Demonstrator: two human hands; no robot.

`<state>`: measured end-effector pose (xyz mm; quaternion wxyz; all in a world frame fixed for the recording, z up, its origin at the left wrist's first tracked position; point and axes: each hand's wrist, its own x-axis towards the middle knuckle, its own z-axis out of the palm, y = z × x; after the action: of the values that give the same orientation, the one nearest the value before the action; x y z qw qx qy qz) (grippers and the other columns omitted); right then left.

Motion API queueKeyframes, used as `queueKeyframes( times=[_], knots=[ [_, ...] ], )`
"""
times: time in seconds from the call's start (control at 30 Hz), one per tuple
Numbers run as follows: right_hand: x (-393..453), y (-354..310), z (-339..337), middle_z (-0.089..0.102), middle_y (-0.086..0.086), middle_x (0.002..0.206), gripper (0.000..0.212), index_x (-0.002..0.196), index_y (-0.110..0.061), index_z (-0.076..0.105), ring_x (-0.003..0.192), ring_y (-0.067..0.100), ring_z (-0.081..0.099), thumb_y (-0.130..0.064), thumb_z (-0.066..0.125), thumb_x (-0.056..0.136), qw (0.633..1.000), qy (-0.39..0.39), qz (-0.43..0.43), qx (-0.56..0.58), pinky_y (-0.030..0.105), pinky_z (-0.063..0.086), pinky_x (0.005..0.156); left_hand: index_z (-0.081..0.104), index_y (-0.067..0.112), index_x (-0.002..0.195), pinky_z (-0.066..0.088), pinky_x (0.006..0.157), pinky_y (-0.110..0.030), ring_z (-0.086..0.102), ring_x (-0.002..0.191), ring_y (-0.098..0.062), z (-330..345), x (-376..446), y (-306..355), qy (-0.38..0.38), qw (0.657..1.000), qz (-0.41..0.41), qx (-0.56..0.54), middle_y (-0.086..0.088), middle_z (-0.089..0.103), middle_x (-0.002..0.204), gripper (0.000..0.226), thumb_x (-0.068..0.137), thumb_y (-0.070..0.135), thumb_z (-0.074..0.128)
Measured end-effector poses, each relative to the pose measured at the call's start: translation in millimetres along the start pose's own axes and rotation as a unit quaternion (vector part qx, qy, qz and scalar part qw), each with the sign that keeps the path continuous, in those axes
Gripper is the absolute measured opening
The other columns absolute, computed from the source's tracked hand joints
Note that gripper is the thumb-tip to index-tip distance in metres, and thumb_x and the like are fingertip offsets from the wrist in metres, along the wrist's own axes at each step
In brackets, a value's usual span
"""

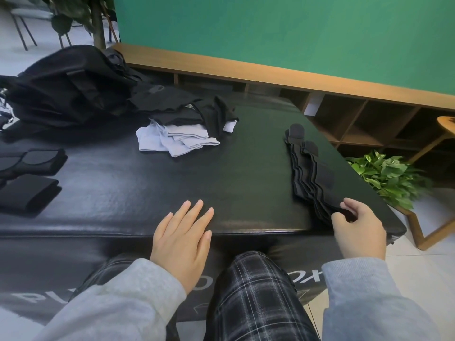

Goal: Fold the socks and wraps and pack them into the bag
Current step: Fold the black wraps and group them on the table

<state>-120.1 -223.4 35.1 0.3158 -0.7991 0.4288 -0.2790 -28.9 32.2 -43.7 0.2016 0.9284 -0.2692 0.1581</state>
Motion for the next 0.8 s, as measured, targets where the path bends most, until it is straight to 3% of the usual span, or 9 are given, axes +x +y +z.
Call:
queueKeyframes(
  times=[0.1,0.23,0.33,0.43,0.6,0.7,0.8],
  knots=[
    [1,1,-1,0.064,0.005,0.118,0.034,0.119,-0.011,0.061,0.111,0.024,0.054,-0.002,0.051,0.087,1.0,0.003,-0.013,-0.017,0.03,0.037,0.095,0.056,0.029,0.126,0.016,0.105,-0.031,0.031,0.13,-0.011,0,0,0,-0.003,1.0,0.001,-0.001,0.006,0.052,0.135,0.045,0.093,0.038,0.027],
    [1,5,0,0.067,0.009,0.101,0.017,0.104,-0.009,0.067,0.091,0.019,0.056,-0.014,0.057,0.091,0.998,0.048,-0.026,0.009,0.026,0.038,0.083,0.057,0.029,0.126,0.016,0.105,-0.031,0.031,0.13,-0.011,0,0,0,-0.005,1.0,-0.002,0.0,0.006,0.053,0.135,0.046,0.095,0.039,0.024],
    [0,2,0,0.063,0.003,0.096,0.015,0.103,-0.01,0.063,0.092,0.017,0.055,-0.016,0.054,0.093,0.995,0.074,-0.03,0.058,0.026,0.038,0.084,0.056,0.029,0.126,0.016,0.105,-0.031,0.032,0.13,-0.011,0,0,-1,-0.007,1.0,-0.001,-0.002,0.006,0.053,0.134,0.053,0.098,0.043,0.014],
    [-4,-10,-1,0.059,-0.003,0.097,0.011,0.103,-0.016,0.06,0.095,0.014,0.055,-0.017,0.053,0.094,0.99,0.083,-0.056,0.098,0.026,0.039,0.084,0.057,0.029,0.125,0.017,0.105,-0.032,0.031,0.13,-0.011,0,1,0,-0.001,1.0,0.001,-0.002,0.006,0.053,0.134,0.046,0.094,0.038,0.025],
    [-22,-32,8,0.06,-0.01,0.099,0.016,0.107,-0.02,0.062,0.093,0.001,0.055,-0.015,0.053,0.094,0.985,0.041,-0.104,0.134,0.001,0.036,0.075,0.057,0.028,0.125,0.017,0.104,-0.032,0.032,0.129,-0.011,1,0,-1,0.006,1.0,0.001,-0.007,0.005,0.053,0.134,0.046,0.094,0.039,0.025],
    [-34,-39,24,0.064,-0.004,0.109,0.019,0.108,-0.017,0.063,0.104,0.006,0.059,-0.011,0.055,0.092,0.982,-0.007,-0.127,0.14,0.019,0.043,0.091,0.058,0.028,0.124,0.018,0.104,-0.033,0.032,0.129,-0.012,1,0,-1,0.01,1.0,0.004,-0.009,0.005,0.054,0.134,0.045,0.094,0.038,0.026],
    [-46,-43,36,0.064,0.0,0.116,0.018,0.106,-0.014,0.064,0.114,0.01,0.058,-0.008,0.055,0.092,0.978,-0.045,-0.146,0.143,0.028,0.044,0.099,0.058,0.028,0.124,0.018,0.104,-0.032,0.033,0.128,-0.012,0,0,0,0.003,1.0,0.002,-0.014,0.005,0.054,0.133,0.056,0.099,0.043,0.011]
  ],
)
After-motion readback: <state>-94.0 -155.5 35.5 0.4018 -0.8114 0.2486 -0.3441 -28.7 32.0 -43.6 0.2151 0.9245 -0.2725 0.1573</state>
